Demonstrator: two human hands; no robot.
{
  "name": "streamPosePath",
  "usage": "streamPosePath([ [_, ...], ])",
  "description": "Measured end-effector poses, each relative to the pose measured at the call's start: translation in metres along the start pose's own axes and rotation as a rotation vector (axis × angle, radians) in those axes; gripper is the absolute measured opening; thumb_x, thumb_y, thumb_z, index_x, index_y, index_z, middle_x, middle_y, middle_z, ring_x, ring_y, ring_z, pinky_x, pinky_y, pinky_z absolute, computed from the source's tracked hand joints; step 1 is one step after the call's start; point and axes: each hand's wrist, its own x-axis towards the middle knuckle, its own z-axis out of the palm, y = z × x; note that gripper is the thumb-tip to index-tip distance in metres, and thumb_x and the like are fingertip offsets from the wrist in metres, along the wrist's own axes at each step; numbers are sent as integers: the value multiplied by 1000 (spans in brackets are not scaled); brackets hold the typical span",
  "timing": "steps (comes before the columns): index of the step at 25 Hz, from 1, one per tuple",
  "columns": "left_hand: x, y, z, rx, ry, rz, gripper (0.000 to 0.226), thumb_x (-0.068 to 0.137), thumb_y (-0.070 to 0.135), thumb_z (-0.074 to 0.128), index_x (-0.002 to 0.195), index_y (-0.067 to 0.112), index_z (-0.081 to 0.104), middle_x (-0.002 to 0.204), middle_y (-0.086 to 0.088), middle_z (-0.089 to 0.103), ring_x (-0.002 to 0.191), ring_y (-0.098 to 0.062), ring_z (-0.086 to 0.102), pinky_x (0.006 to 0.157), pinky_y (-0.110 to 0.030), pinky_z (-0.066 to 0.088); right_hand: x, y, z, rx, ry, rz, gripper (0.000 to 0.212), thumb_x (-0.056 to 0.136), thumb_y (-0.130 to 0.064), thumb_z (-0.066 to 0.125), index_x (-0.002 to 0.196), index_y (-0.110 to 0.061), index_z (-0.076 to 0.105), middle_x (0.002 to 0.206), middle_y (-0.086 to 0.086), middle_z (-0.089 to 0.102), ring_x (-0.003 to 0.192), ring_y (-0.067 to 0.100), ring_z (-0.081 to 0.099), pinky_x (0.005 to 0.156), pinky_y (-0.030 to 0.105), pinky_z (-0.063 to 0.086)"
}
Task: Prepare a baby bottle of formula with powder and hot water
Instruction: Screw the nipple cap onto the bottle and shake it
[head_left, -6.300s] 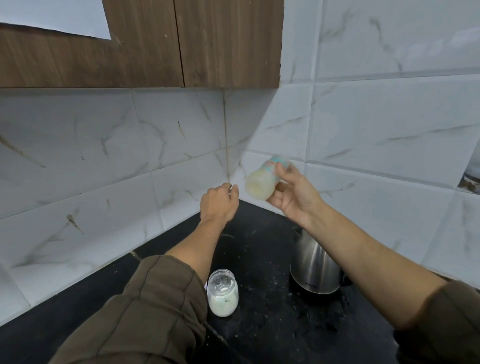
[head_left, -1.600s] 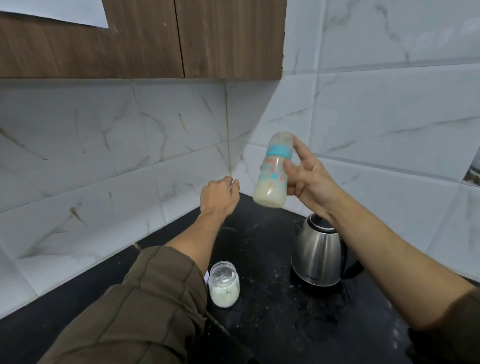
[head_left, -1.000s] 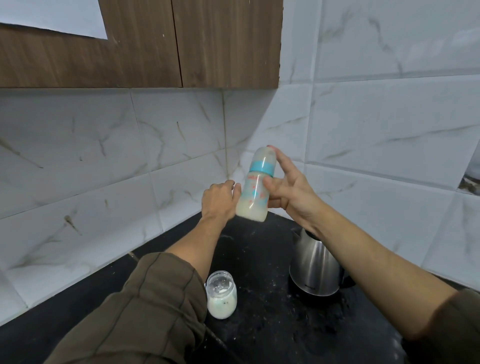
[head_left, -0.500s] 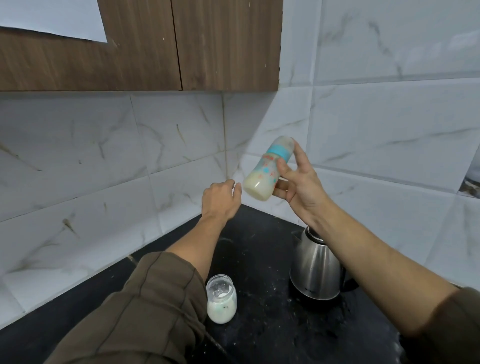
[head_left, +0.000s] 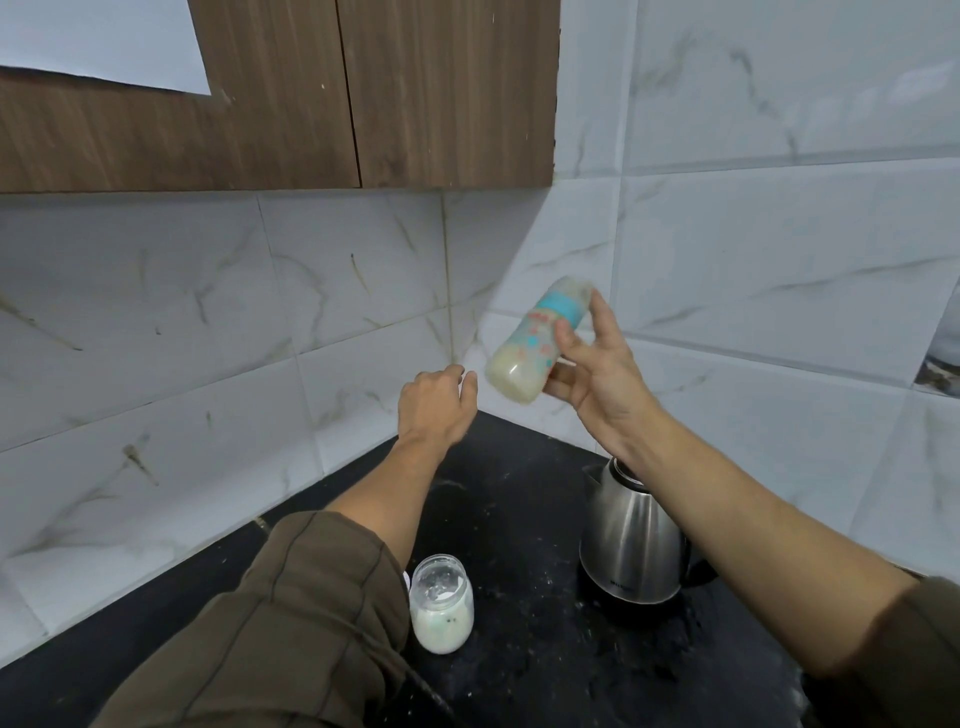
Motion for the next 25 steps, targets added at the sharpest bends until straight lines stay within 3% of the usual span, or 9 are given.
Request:
streamPosePath([
  [3, 1, -3, -1, 13, -5, 23, 35, 104, 39, 44, 116, 16, 68, 98, -8, 73, 85, -27, 65, 81, -39, 53, -12, 0, -2, -260, -271, 62, 79, 92, -20, 72, 159, -39, 33, 120, 10, 74, 100, 27, 75, 75, 36, 61],
  [4, 1, -3, -2, 11, 2, 22, 37, 105, 38, 42, 117, 15, 68, 99, -9, 73, 86, -27, 64, 80, -38, 51, -12, 0, -2, -232, -255, 50, 78, 92, -20, 72, 158, -38, 34, 120, 10, 74, 98, 27, 75, 74, 35, 61],
  [8, -1, -2, -3, 18, 9, 6, 41, 106, 38, 36, 112, 13, 69, 97, -12, 74, 89, -34, 62, 81, -40, 48, 3, 0, 3, 168, 90, 12, 63, 100, -25, 65, 157, -29, 39, 121, 8, 72, 94, 28, 77, 74, 38, 63],
  [10, -2, 0, -5, 21, 8, 6, 41, 105, 38, 37, 112, 13, 69, 97, -13, 74, 89, -34, 63, 81, -40, 48, 2, 0, 5, 170, 47, 68, 55, 103, -26, 61, 155, -22, 42, 115, 7, 72, 93, 26, 76, 72, 37, 63],
  [13, 0, -1, -5, 36, -8, 21, 36, 103, 35, 43, 116, 14, 69, 100, -12, 74, 90, -34, 64, 82, -41, 50, -6, -4, 2, 5, -148, 95, 59, 100, -29, 62, 155, -24, 42, 126, 11, 69, 107, 30, 72, 73, 39, 63],
  [17, -2, -3, -6, 22, 13, 0, 42, 105, 38, 36, 111, 14, 69, 95, -12, 74, 88, -35, 63, 80, -41, 48, -1, -4, 2, 163, 34, 94, 52, 103, -29, 61, 152, -18, 47, 117, 9, 71, 89, 24, 77, 68, 34, 63],
  [22, -3, -4, -6, 26, -3, 0, 40, 105, 40, 38, 114, 15, 69, 97, -11, 74, 88, -33, 65, 82, -41, 53, -10, 0, 2, -11, -120, 102, 58, 99, -30, 65, 153, -24, 45, 127, 12, 69, 104, 30, 73, 76, 43, 64],
  [25, -5, -3, -6, 26, -1, -4, 43, 105, 40, 35, 110, 14, 69, 95, -12, 74, 88, -34, 64, 81, -41, 51, -4, -1, 4, 116, 46, 63, 55, 103, -29, 62, 154, -19, 44, 117, 8, 72, 90, 24, 77, 70, 36, 63],
])
